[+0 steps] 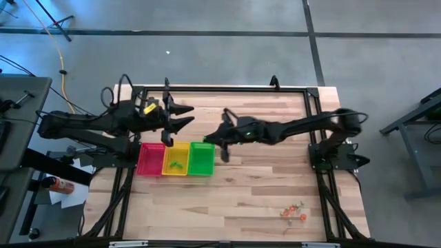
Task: Sort Halloween decoration
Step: Put the green skeleton toy into the yellow bin
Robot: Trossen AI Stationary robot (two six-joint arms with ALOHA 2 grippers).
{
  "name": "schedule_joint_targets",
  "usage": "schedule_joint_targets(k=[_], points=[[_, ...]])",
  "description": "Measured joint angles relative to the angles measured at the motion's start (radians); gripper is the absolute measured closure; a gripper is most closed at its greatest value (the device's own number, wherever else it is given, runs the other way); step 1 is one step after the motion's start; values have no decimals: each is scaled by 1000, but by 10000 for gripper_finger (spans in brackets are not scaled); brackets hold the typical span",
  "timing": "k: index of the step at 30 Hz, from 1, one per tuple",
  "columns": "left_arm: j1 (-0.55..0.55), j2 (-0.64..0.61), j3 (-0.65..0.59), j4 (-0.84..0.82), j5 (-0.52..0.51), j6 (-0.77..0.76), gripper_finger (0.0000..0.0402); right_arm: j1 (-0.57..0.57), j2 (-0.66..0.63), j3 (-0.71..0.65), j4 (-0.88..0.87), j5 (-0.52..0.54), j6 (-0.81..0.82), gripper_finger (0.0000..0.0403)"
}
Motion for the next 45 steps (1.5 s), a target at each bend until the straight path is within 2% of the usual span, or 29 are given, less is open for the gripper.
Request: schedule_joint_targets(k=[4,9,14,20,24,38,41,45], points=[[0,-15,0,1,0,0,250,0,135,21,134,-3,75,396],[0,-17,0,0,0,0,250,0,287,155,135,-34,73,396],[0,-17,0,-1,0,-1,250,0,432,321,62,-64,71,395],[0,-17,0,-1,0,-1,250,-3,545,459,-60,-65,120,381],[0,-17,0,-1,0,-1,250,-3,583,508,-78,-65,130,365],[0,-17,0,1,0,-2,250,-2,582,510,-122,-61,160,335],[0,-17,0,1,0,-2,250,-2,582,510,-122,-61,203,307],[0,-17,0,0,0,-1,250,-2,582,510,-122,-61,238,249]])
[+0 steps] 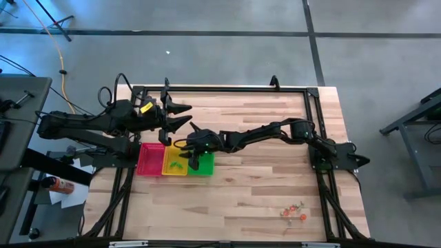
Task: Sort Halloween decoration
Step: Put the green skeleton toy into the yellow bin
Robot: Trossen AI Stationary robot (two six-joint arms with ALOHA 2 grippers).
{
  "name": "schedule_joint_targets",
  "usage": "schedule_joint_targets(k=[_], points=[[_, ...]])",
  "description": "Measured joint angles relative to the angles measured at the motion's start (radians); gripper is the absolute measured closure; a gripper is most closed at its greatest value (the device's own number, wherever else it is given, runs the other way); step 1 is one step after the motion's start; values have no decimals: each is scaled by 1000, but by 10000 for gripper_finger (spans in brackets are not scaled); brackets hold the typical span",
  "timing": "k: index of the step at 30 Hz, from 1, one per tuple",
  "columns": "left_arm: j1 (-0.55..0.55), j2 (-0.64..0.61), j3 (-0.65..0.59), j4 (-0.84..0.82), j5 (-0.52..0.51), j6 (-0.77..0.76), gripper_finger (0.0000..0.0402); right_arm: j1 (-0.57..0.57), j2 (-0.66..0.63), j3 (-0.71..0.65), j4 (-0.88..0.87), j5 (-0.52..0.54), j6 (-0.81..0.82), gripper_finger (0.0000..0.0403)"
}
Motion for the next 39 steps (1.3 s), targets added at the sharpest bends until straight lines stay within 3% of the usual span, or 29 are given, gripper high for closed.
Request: schedule_joint_targets(k=[7,12,21,24,30,35,39], points=[[0,0,0,7,0,0,250,-10,-55,0,-28,-90,-5,171],[0,0,0,7,0,0,250,-38,-141,0,-170,-108,-98,167],[0,0,0,6,0,0,250,-82,-329,-4,-605,-161,-297,167],[0,0,0,6,0,0,250,-88,-402,-86,-640,-162,-310,167],[0,0,0,4,-1,0,250,-88,-624,-433,-478,-161,-156,167],[0,1,0,-11,-1,0,250,-64,-814,-679,-119,-103,51,167],[0,11,0,-19,0,0,250,-38,-907,-752,142,-9,94,167]])
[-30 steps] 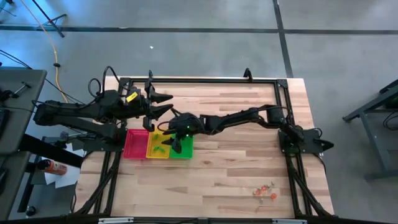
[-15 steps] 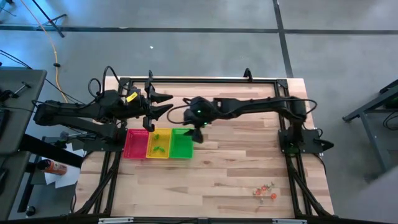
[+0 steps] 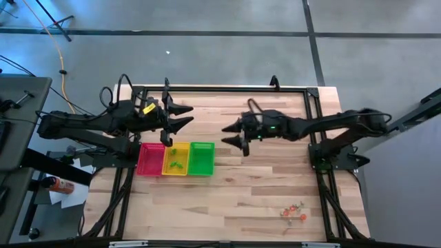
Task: Sort Halloween decoration
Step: Put the green skeleton toy into the yellow bin
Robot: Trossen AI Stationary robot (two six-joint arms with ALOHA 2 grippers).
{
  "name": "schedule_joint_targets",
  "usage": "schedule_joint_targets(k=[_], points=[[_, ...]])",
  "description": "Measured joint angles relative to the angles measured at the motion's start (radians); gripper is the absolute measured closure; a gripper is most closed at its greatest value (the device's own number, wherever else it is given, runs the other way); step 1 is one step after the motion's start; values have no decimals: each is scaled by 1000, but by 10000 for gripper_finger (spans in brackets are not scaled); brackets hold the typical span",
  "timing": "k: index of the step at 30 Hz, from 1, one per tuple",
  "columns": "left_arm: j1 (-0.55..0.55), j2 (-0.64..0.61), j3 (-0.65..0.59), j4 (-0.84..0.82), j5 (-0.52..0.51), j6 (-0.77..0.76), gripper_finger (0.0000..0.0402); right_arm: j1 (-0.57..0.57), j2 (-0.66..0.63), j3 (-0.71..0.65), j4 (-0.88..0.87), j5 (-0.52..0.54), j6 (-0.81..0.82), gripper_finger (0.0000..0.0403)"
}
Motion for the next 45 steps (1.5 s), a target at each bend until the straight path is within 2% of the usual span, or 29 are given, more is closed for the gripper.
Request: schedule_joint_targets(k=[4,7,9,14,40,43,45], points=[[0,12,0,-1,0,0,250,34,-32,18,76,61,-149,167],[0,27,0,-26,0,0,250,57,-31,54,75,62,-293,167],[0,35,0,-61,0,0,250,69,-27,72,76,62,-321,167],[0,69,-1,-146,0,0,250,75,-25,86,78,63,-297,167],[-1,100,0,-133,1,-11,250,75,-24,86,74,63,-296,167],[1,100,0,-156,-2,-154,250,75,-24,86,74,63,-296,167],[24,100,5,-231,-36,-274,250,75,-24,86,74,63,-296,167]])
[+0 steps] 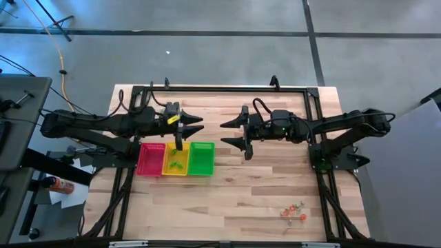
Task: Sort Halloween decoration
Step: Put the green skeleton toy into the yellow bin
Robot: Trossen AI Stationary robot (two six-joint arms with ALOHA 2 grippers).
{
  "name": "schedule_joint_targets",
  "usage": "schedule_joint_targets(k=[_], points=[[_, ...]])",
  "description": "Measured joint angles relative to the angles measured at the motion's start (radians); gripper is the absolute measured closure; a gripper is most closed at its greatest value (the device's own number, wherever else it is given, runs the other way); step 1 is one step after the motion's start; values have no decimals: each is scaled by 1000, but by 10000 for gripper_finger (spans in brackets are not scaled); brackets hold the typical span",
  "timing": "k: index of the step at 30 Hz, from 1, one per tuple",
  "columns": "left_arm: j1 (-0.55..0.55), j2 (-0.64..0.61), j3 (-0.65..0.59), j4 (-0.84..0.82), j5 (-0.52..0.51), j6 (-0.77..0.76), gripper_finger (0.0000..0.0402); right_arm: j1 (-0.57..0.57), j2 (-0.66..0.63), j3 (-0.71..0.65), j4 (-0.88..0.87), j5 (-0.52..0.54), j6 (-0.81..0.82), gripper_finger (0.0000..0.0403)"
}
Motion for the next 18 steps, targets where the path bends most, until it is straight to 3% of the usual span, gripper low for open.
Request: schedule_joint_targets(k=[4,7,10,13,18], points=[[102,12,75,-397,-54,-116,250,-1,0,0,-1,0,15,167],[239,51,134,-734,-68,-182,250,-3,0,0,-9,0,33,167],[396,111,134,-954,-79,-175,250,-3,0,0,-17,0,42,167],[541,185,94,-1056,-60,-154,250,-3,0,0,-29,0,42,167],[705,304,3,-997,9,-104,250,-3,0,0,-29,1,91,167]])
